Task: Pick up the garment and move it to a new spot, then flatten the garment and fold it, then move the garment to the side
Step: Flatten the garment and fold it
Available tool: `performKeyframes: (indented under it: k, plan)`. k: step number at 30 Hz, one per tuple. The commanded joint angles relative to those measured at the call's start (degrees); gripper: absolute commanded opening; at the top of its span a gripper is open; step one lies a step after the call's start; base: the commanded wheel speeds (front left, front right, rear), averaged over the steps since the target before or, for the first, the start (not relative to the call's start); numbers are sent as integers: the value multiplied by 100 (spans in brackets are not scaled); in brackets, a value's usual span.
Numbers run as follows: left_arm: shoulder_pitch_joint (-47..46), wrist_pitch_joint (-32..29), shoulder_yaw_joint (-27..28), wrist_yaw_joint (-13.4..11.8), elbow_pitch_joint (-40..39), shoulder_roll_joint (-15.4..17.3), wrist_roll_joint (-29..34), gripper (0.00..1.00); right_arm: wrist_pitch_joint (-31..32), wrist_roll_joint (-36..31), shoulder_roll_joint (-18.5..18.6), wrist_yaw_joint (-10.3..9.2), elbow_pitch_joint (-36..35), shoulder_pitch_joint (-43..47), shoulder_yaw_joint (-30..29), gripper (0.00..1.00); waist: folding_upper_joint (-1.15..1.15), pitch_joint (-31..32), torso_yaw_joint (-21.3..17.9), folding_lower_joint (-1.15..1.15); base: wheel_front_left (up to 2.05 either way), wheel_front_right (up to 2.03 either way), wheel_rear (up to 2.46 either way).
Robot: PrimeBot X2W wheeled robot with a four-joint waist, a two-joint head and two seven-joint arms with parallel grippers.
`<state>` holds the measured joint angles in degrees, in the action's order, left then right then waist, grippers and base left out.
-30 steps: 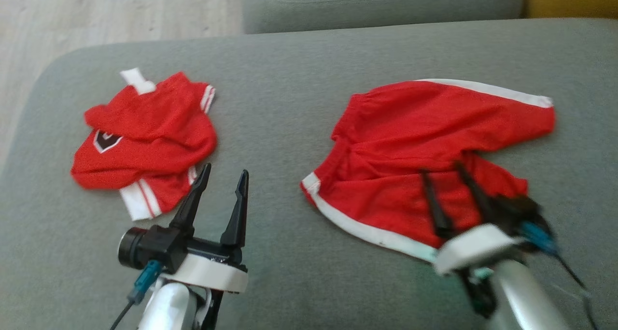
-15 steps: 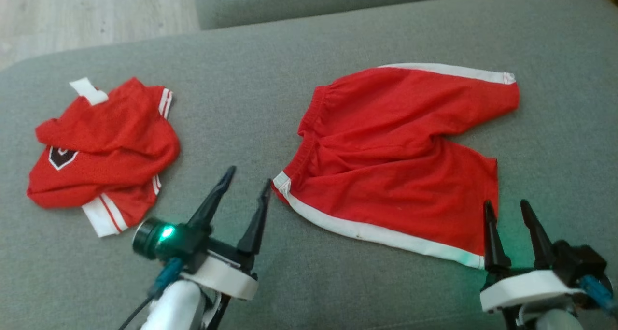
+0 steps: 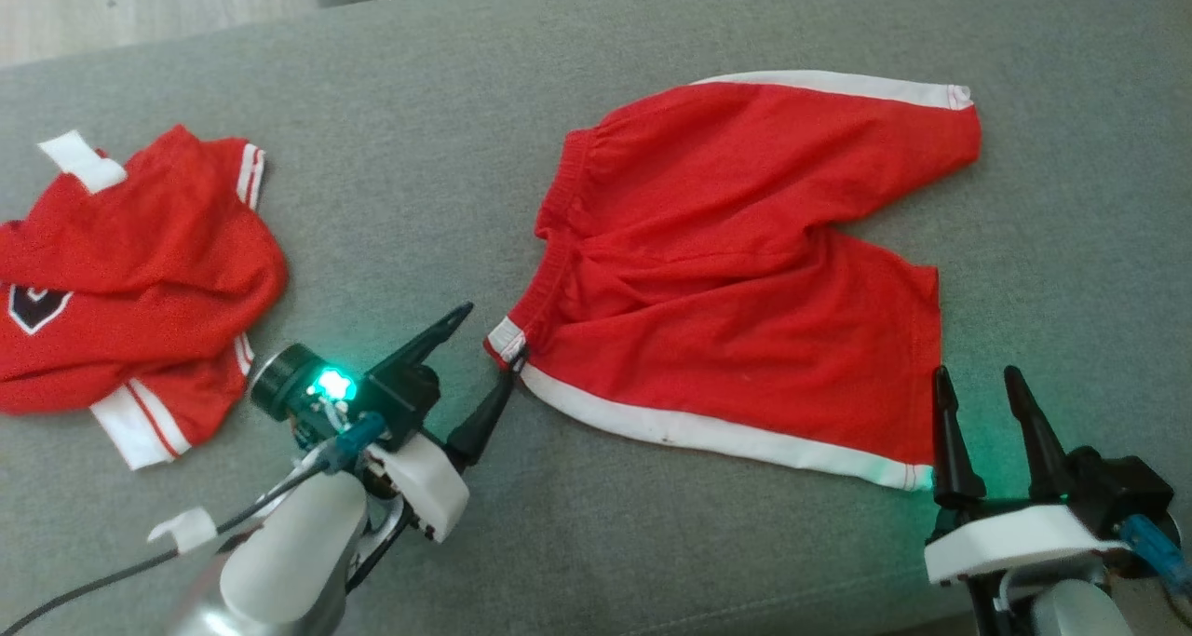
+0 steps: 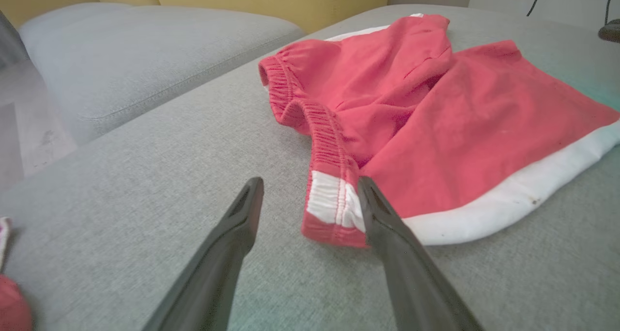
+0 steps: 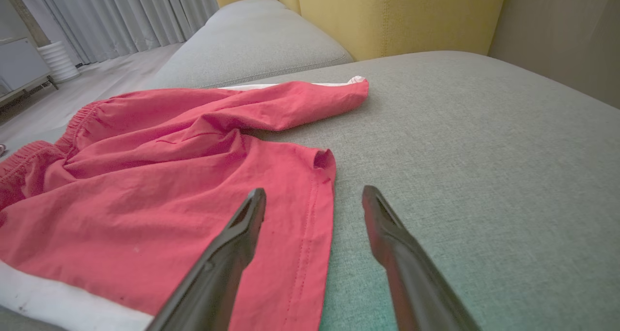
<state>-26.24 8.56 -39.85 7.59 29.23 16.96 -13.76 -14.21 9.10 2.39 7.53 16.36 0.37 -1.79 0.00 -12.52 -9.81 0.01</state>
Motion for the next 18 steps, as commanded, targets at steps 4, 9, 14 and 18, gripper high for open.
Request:
performKeyframes:
  k: [4, 9, 14, 18]
  plan:
    - [-390, 29, -100, -10, -51, 221, -199, 100, -78, 53, 49, -4, -163, -177, 164, 100, 0, -68, -68, -1, 0, 0, 0]
    - [-569, 62, -400, -10, 52, 291, -443, 100, -78, 14, 49, -4, -100, -180, 166, 100, 0, -85, -80, -1, 0, 0, 0]
    - [-675, 168, -686, -10, 104, 300, -669, 0, -78, -91, 49, -4, 25, -176, 251, 100, 0, -66, -81, -1, 0, 0, 0]
    - [-680, 327, -678, -22, 162, 289, -725, 0, 36, -211, 49, -4, 110, -114, 331, 100, 0, -23, -74, -1, 0, 0, 0]
